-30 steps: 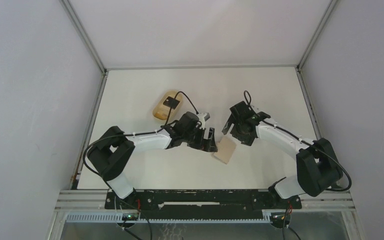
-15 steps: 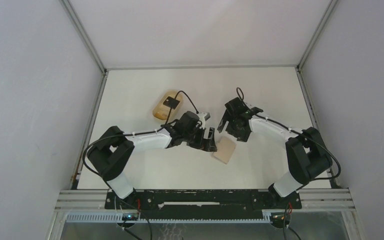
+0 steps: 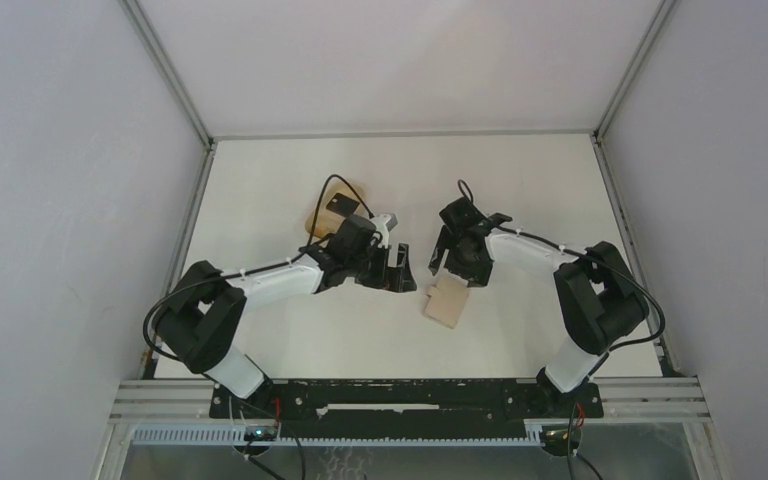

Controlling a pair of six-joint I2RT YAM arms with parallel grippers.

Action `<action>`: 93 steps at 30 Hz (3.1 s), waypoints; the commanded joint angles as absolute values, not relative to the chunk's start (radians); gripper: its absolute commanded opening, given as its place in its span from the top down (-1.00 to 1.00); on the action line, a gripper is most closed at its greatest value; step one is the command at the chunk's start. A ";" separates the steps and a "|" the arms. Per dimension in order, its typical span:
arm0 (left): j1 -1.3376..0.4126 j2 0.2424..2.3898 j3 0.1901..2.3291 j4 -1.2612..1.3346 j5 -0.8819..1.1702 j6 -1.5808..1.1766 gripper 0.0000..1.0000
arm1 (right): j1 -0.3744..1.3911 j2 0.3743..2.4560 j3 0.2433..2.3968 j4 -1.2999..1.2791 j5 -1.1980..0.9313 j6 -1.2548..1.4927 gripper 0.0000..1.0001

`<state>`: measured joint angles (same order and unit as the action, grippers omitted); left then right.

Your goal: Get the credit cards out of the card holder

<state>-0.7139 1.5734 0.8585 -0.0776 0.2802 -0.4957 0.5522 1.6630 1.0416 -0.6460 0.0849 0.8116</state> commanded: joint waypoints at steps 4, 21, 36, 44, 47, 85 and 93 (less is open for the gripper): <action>-0.701 1.530 0.821 -0.070 0.272 -0.463 -0.96 | 0.574 1.676 1.075 -0.669 0.098 0.785 -0.77; -0.649 1.501 0.780 -0.069 0.266 -0.456 -0.95 | 0.544 1.642 1.124 -0.607 0.045 0.709 1.00; -0.594 1.471 0.785 -0.087 0.260 -0.453 -0.95 | 0.475 1.655 1.299 -0.441 -0.199 0.557 1.00; -0.593 1.472 0.783 -0.086 0.247 -0.453 -0.95 | 0.628 1.564 1.280 -0.745 0.079 0.493 -0.38; -0.556 1.455 0.756 -0.066 0.265 -0.481 -0.97 | 0.743 1.514 1.204 -0.742 0.144 0.500 -0.97; -0.383 1.357 0.659 -0.046 0.350 -0.574 -0.99 | 1.045 1.636 0.937 -0.679 0.395 0.557 0.68; -0.484 1.410 0.702 -0.038 0.311 -0.600 -1.00 | 0.970 1.549 0.923 -0.473 0.399 0.378 1.00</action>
<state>-0.4301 1.3815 0.6426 -0.0620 0.3176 -0.5671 1.0214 1.6085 0.9325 -0.6407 0.3737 0.4946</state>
